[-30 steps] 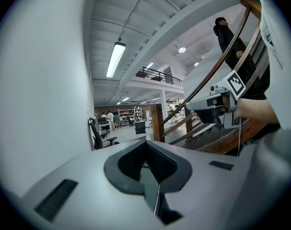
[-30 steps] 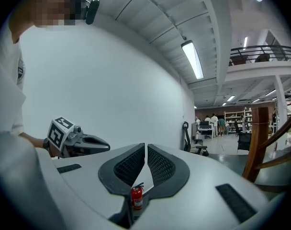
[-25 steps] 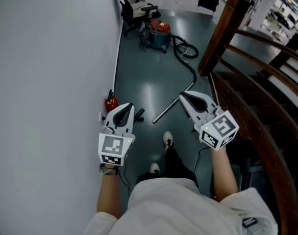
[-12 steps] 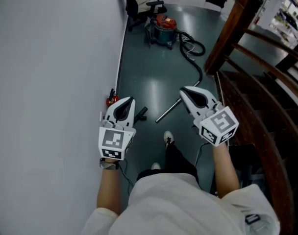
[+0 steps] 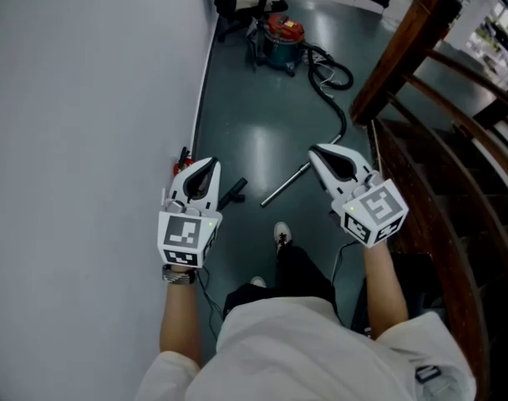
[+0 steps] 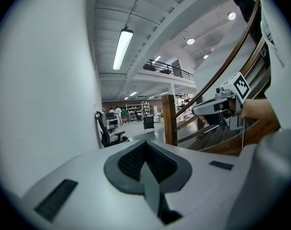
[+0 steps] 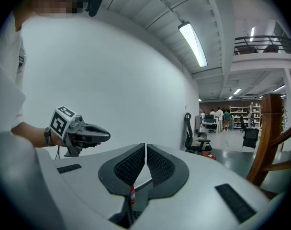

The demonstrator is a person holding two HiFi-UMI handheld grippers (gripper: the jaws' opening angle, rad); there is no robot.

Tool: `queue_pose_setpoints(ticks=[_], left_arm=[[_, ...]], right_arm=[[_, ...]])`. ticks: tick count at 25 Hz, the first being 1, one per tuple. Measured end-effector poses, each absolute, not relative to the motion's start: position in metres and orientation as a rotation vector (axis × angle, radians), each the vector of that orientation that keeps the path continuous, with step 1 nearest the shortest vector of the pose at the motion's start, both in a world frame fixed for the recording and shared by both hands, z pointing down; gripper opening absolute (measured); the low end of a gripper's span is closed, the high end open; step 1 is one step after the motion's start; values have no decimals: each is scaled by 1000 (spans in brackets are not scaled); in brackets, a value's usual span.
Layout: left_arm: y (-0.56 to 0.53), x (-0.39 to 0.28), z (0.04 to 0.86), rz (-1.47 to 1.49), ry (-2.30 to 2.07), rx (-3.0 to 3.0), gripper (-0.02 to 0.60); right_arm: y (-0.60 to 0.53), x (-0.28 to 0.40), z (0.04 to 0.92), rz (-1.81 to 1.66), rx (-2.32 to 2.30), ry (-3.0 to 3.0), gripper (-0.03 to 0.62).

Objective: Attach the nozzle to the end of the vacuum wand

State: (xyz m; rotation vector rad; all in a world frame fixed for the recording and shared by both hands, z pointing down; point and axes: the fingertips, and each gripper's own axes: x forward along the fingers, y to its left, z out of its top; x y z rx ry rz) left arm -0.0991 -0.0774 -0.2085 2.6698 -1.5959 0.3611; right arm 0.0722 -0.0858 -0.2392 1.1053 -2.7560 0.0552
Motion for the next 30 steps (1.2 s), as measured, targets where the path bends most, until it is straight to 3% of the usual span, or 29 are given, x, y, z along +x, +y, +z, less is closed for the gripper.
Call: queue_pose_setpoints(ticks=[30], left_arm=[[-145,-104,-54,384,-1665,2573,-5]], right_arm=[[-171,85,-84,93,1055,-2755,30]])
